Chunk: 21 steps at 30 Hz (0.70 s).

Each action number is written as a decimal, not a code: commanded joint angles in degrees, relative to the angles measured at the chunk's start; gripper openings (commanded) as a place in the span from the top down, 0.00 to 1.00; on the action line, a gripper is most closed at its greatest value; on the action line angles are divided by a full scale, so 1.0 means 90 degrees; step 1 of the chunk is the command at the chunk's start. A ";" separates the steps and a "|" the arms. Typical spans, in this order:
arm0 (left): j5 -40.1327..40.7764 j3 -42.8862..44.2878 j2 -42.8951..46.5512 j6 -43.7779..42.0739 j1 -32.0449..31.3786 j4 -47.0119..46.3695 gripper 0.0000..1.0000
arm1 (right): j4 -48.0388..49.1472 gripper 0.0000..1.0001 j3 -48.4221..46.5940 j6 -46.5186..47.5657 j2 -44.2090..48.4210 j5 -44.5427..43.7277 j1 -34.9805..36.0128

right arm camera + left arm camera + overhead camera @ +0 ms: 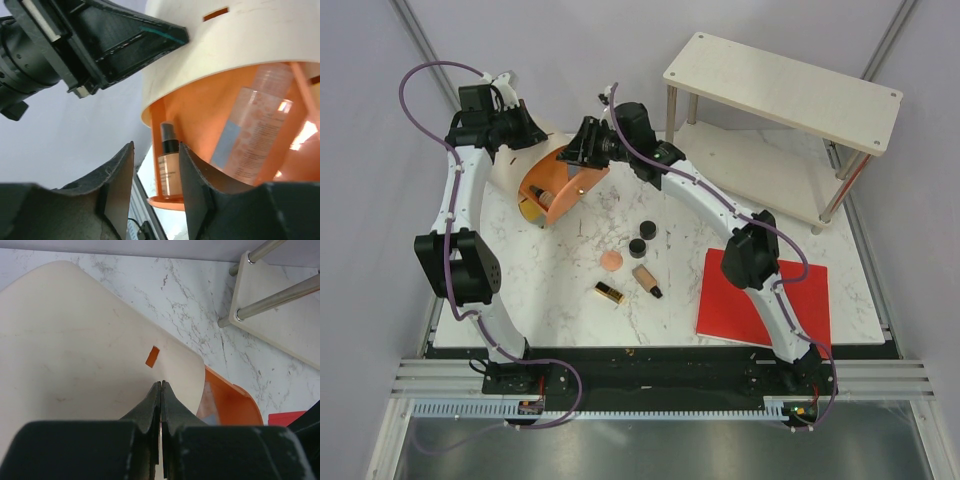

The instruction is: Organize the makeup

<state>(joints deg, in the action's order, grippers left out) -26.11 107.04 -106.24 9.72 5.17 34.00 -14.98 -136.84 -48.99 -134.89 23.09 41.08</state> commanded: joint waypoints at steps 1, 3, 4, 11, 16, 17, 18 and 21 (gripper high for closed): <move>0.0264 -0.0048 -0.0188 0.0024 0.0060 0.1164 0.97 | 0.0249 0.57 0.0262 0.0248 0.0758 -0.0202 -0.0160; 0.0264 -0.0048 -0.0188 0.0024 0.0060 0.1173 0.97 | 0.0239 0.66 0.0650 0.0268 0.1089 -0.0242 -0.0306; 0.0274 -0.0048 -0.0188 0.0024 0.0060 0.1174 0.97 | 0.0200 0.67 0.0808 0.0297 0.1227 -0.0232 -0.0365; 0.0225 -0.0097 -0.0217 0.0024 0.0060 0.1174 0.97 | -0.2306 0.55 0.1493 0.2345 0.2048 -0.0710 -0.0522; 0.0176 -0.0107 -0.0276 0.0034 0.0060 0.1173 0.97 | -0.3822 0.49 0.2243 0.3694 0.2370 -0.1294 -0.0102; 0.0186 -0.0126 -0.0276 0.0034 0.0060 0.1183 0.97 | -0.3872 0.48 0.2670 0.3937 0.2467 -0.1383 0.0072; 0.0176 -0.0136 -0.0286 0.0034 0.0060 0.1174 0.97 | -0.3969 0.48 0.2858 0.4017 0.2613 -0.1471 0.0161; 0.0186 -0.0185 -0.0305 0.0034 0.0060 0.1174 0.97 | -0.4145 0.46 0.3406 0.4300 0.2732 -0.1793 0.0483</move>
<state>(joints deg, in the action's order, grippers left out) -26.11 107.31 -106.24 9.72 5.17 34.63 -44.31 -111.70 -18.74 -112.55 12.03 41.67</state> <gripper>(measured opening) 0.032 0.529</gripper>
